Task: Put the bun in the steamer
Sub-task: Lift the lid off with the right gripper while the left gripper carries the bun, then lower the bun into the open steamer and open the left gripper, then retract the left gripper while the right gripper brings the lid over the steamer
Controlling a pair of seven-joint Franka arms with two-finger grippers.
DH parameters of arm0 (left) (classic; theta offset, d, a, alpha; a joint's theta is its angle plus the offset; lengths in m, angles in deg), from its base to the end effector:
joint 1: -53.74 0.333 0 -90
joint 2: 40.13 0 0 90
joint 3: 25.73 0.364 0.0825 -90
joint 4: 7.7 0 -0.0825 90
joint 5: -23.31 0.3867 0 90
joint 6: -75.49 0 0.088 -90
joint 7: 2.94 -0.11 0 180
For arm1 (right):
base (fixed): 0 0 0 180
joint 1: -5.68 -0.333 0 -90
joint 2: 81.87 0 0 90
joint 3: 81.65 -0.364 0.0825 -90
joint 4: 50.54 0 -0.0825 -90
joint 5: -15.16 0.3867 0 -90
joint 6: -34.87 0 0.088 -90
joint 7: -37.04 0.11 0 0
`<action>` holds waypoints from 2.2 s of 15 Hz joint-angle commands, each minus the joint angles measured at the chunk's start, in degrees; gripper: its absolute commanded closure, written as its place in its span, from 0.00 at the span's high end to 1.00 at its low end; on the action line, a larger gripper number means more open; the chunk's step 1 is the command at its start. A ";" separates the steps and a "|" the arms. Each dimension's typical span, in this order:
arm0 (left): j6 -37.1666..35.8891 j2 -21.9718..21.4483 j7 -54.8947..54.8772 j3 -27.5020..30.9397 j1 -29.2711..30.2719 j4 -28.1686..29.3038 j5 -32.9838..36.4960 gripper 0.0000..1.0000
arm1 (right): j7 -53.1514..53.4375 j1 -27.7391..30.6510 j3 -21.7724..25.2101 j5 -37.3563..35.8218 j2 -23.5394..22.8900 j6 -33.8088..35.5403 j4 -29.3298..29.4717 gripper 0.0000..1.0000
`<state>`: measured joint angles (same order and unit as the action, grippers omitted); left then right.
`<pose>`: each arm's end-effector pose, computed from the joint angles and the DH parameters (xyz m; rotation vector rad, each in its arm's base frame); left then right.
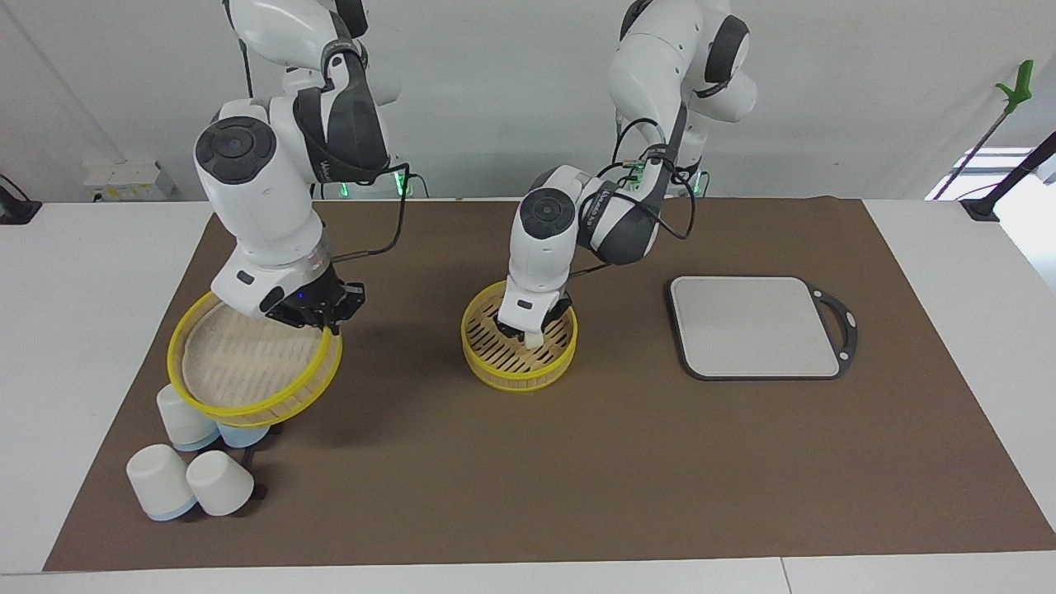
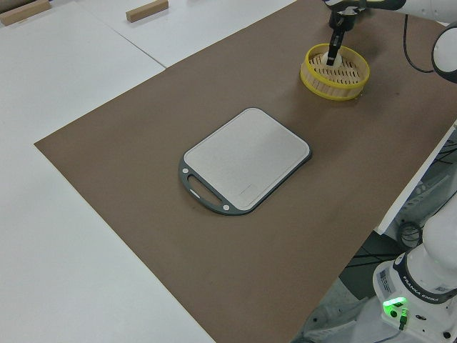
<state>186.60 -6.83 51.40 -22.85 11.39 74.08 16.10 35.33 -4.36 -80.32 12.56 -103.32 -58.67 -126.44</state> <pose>0.5564 -0.4795 0.3876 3.0911 0.4697 -0.1735 0.6768 0.1020 0.5586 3.0689 0.2885 -0.0971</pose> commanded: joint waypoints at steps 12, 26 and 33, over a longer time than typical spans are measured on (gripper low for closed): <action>7.02 -4.03 0.86 1.34 -3.26 9.81 0.35 1.00 | -1.37 0.29 -0.62 -0.30 3.78 -5.87 -6.36 0.00; -10.81 -18.70 -10.70 4.24 18.41 4.97 4.31 1.00 | 30.18 -12.18 -1.15 0.05 4.05 -6.39 -6.10 0.00; -19.35 -25.20 -40.34 4.24 34.69 6.63 4.31 1.00 | 39.49 -22.11 -1.15 2.07 -2.97 -9.38 -0.04 0.00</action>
<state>169.48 -29.03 16.01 -17.67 44.52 78.27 19.64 72.63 -24.84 -81.63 13.71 -102.93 -67.25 -129.89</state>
